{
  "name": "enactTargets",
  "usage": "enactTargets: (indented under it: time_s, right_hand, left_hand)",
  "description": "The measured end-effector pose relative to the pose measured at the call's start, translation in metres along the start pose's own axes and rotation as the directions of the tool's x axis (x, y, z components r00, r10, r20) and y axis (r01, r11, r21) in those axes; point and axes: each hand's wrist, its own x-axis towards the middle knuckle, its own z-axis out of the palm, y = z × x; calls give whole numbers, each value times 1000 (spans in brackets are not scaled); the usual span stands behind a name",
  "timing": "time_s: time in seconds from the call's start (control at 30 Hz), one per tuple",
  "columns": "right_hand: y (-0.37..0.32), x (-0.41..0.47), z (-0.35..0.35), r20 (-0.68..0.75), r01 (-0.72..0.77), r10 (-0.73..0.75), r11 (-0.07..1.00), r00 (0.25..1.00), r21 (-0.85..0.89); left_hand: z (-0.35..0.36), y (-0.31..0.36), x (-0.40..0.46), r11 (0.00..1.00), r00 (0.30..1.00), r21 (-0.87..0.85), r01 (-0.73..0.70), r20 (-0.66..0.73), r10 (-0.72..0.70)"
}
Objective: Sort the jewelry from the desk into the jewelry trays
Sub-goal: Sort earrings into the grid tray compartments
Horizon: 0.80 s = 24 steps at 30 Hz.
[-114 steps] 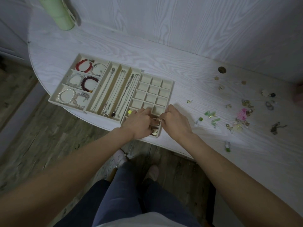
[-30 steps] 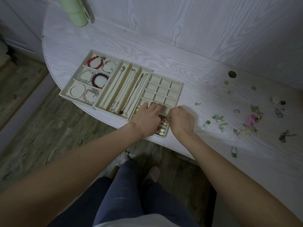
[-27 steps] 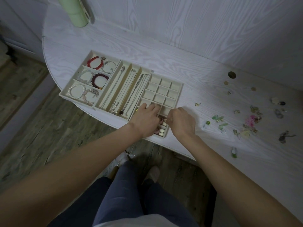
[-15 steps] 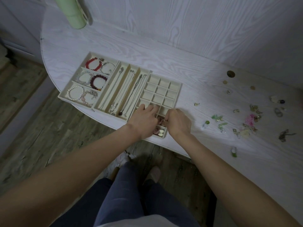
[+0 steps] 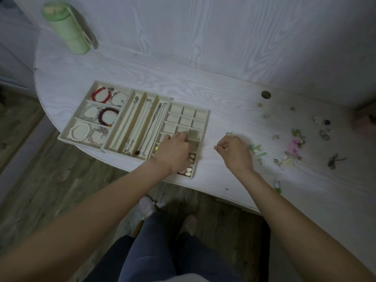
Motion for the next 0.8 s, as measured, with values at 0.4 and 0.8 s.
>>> enactTargets:
  time_s: [0.4, 0.8]
  right_hand:
    - [77, -5, -27, -9, -100, 100, 994, 995, 38]
    - [80, 14, -22, 85, -22, 23, 1000, 996, -17]
  left_hand:
    - [13, 80, 70, 906, 998, -423, 23, 57, 1]
    - [45, 116, 105, 883, 989, -445, 146, 100, -113]
